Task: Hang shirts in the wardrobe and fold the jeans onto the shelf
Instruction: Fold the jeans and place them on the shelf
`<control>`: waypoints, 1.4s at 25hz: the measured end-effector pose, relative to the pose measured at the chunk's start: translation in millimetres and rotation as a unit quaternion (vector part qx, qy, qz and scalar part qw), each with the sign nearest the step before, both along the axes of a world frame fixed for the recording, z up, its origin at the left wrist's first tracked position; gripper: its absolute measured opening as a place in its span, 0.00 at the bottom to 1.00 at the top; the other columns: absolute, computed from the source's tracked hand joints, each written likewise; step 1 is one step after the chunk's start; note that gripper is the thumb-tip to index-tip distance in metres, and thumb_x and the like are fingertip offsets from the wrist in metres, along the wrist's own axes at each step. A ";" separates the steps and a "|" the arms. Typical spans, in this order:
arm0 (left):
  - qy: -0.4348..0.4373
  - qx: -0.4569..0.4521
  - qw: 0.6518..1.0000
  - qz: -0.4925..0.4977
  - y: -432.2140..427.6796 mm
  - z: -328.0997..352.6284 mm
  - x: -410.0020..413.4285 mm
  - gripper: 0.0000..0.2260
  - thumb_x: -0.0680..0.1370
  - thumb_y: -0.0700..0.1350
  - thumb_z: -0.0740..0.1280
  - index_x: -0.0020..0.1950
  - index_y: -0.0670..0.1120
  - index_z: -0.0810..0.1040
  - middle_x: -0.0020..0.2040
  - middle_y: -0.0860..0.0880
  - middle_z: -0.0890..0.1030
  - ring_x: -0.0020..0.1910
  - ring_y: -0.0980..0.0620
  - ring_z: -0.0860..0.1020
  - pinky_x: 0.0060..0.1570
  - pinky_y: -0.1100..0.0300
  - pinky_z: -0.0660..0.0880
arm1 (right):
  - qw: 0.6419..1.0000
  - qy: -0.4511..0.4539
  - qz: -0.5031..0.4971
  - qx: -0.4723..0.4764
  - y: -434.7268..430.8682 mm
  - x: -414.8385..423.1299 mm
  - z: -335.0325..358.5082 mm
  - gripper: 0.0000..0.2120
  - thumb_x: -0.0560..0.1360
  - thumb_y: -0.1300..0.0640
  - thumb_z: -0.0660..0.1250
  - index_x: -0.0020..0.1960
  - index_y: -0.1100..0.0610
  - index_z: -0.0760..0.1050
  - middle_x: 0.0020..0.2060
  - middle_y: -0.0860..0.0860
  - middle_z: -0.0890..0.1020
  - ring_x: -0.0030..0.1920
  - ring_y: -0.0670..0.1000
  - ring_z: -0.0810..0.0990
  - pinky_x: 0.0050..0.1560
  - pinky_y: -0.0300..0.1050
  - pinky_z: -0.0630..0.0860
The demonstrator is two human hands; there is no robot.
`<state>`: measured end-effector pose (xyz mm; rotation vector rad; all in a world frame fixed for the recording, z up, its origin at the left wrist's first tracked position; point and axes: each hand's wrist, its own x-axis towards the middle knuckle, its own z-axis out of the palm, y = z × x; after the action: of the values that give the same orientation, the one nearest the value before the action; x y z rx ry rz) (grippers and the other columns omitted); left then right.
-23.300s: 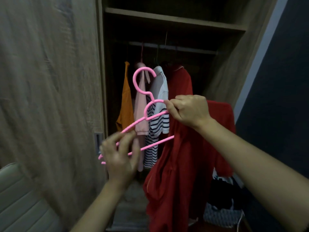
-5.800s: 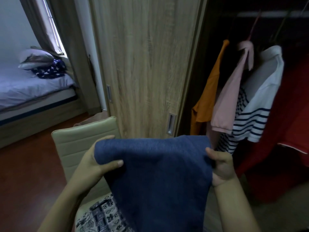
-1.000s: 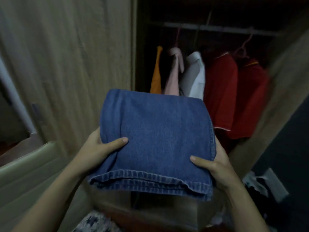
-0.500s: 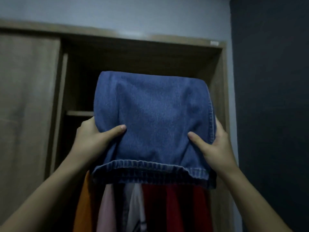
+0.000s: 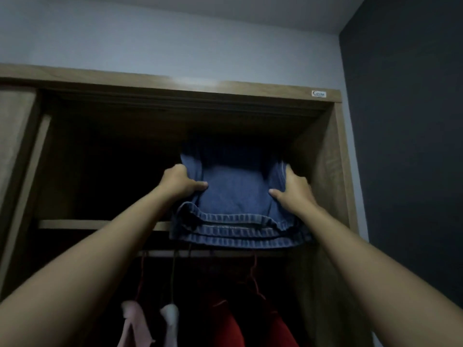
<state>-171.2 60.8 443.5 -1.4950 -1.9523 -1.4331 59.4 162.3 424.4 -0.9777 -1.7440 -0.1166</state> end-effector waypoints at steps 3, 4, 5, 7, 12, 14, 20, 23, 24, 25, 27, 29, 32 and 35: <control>0.044 -0.125 0.990 0.042 31.8 -11.7 -16.0 0.23 0.69 0.60 0.72 0.44 0.40 0.73 0.48 0.42 0.79 0.47 0.43 0.78 0.40 0.55 0.71 | 0.995 -0.084 -0.032 -0.044 21.9 -5.3 -14.2 0.28 0.75 0.52 0.67 0.70 0.59 0.61 0.63 0.61 0.75 0.62 0.63 0.73 0.58 0.51 0.71; 0.041 -0.156 0.985 0.064 33.8 -14.3 -19.2 0.25 0.69 0.63 0.70 0.46 0.41 0.74 0.47 0.43 0.79 0.46 0.44 0.78 0.40 0.56 0.72 | 0.991 -0.114 -0.042 -0.054 26.0 -4.7 -17.0 0.27 0.76 0.52 0.66 0.70 0.59 0.62 0.63 0.61 0.75 0.62 0.62 0.73 0.58 0.51 0.71; 0.049 -0.173 0.979 0.098 32.9 -14.8 -21.0 0.28 0.68 0.66 0.69 0.50 0.41 0.74 0.47 0.44 0.79 0.47 0.45 0.78 0.42 0.56 0.74 | 0.985 -0.150 -0.061 -0.058 29.9 -3.3 -16.3 0.27 0.76 0.51 0.65 0.71 0.57 0.62 0.64 0.61 0.74 0.63 0.61 0.73 0.59 0.52 0.71; 0.145 -0.151 0.966 0.151 26.4 -14.3 -20.4 0.34 0.68 0.70 0.64 0.63 0.45 0.72 0.57 0.45 0.77 0.57 0.45 0.76 0.52 0.53 0.75 | 0.967 -0.227 -0.111 -0.046 29.0 -0.3 -10.3 0.25 0.78 0.51 0.62 0.72 0.54 0.62 0.68 0.60 0.68 0.65 0.61 0.70 0.62 0.53 0.70; 0.284 -0.258 0.918 -0.099 -11.8 -22.0 -10.5 0.32 0.69 0.69 0.59 0.71 0.60 0.65 0.68 0.54 0.73 0.57 0.61 0.72 0.53 0.66 0.66 | 0.927 -0.372 0.056 -0.010 6.0 8.1 -11.4 0.21 0.81 0.51 0.54 0.74 0.45 0.59 0.67 0.53 0.73 0.65 0.56 0.72 0.58 0.44 0.69; 0.314 -0.263 0.908 -0.089 -14.2 -26.5 -12.6 0.35 0.69 0.68 0.61 0.74 0.60 0.60 0.70 0.55 0.70 0.62 0.59 0.71 0.56 0.67 0.65 | 0.914 -0.393 0.085 -0.055 -2.9 18.9 -10.7 0.27 0.78 0.42 0.57 0.75 0.41 0.54 0.66 0.53 0.73 0.64 0.54 0.72 0.55 0.39 0.65; 0.458 -0.195 0.866 0.039 -8.0 -41.0 -4.0 0.34 0.75 0.63 0.61 0.76 0.54 0.54 0.73 0.51 0.66 0.67 0.51 0.71 0.63 0.57 0.69 | 0.893 -0.449 0.033 0.020 -1.4 24.9 -15.2 0.41 0.71 0.39 0.67 0.75 0.39 0.44 0.63 0.53 0.75 0.59 0.53 0.73 0.50 0.40 0.65; 0.477 -0.114 0.868 0.084 -8.0 -61.4 -3.0 0.30 0.77 0.60 0.61 0.75 0.51 0.57 0.72 0.51 0.67 0.65 0.49 0.72 0.60 0.53 0.72 | 0.885 -0.449 -0.002 0.126 0.8 23.1 -25.0 0.43 0.73 0.40 0.65 0.76 0.47 0.42 0.59 0.54 0.77 0.57 0.54 0.75 0.54 0.46 0.70; 0.486 -0.065 0.868 0.077 -7.5 -67.7 -4.1 0.29 0.76 0.58 0.64 0.74 0.50 0.61 0.70 0.49 0.70 0.62 0.48 0.75 0.56 0.52 0.74 | 0.881 -0.445 -0.012 0.162 2.3 24.2 -29.1 0.42 0.73 0.40 0.64 0.77 0.50 0.43 0.59 0.53 0.77 0.57 0.54 0.76 0.56 0.47 0.70; 0.505 -0.017 0.860 0.067 -6.2 -72.4 -6.1 0.28 0.74 0.56 0.68 0.71 0.48 0.67 0.65 0.47 0.75 0.56 0.46 0.79 0.49 0.52 0.77 | 0.876 -0.442 -0.023 0.191 5.2 25.9 -33.6 0.41 0.74 0.40 0.63 0.77 0.52 0.44 0.60 0.52 0.77 0.58 0.54 0.76 0.58 0.48 0.69; 0.553 0.059 0.829 0.067 -4.6 -78.5 -12.2 0.27 0.66 0.52 0.76 0.61 0.45 0.74 0.52 0.45 0.82 0.40 0.44 0.83 0.31 0.54 0.78 | 0.878 -0.427 -0.034 0.214 4.5 28.0 -38.6 0.39 0.75 0.41 0.61 0.77 0.53 0.46 0.62 0.50 0.77 0.60 0.51 0.75 0.61 0.48 0.67; 0.567 0.085 0.815 0.085 -6.1 -83.2 -12.7 0.27 0.62 0.51 0.79 0.56 0.44 0.75 0.44 0.46 0.82 0.32 0.45 0.81 0.23 0.58 0.75 | 0.874 -0.419 -0.053 0.242 0.0 29.6 -42.8 0.37 0.75 0.44 0.63 0.76 0.54 0.50 0.59 0.49 0.78 0.58 0.51 0.76 0.60 0.49 0.68; 0.594 0.123 0.786 0.123 -9.9 -92.6 -4.6 0.19 0.66 0.44 0.72 0.55 0.38 0.79 0.38 0.44 0.81 0.29 0.45 0.78 0.21 0.59 0.72 | 0.848 -0.361 -0.120 0.369 -0.8 28.7 -60.6 0.34 0.63 0.52 0.76 0.67 0.58 0.72 0.38 0.52 0.84 0.37 0.54 0.82 0.41 0.47 0.74; 0.616 0.160 0.751 0.176 -15.9 -99.1 1.8 0.21 0.68 0.38 0.55 0.56 0.35 0.79 0.35 0.43 0.78 0.25 0.46 0.75 0.19 0.61 0.69 | 0.814 -0.301 -0.168 0.467 1.6 29.3 -70.5 0.26 0.64 0.61 0.71 0.62 0.57 0.76 0.30 0.50 0.80 0.30 0.54 0.78 0.39 0.48 0.65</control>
<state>-169.4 44.9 344.3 -1.2349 -0.9591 -0.3031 88.7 163.9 353.9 -0.4833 -1.6872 -1.5090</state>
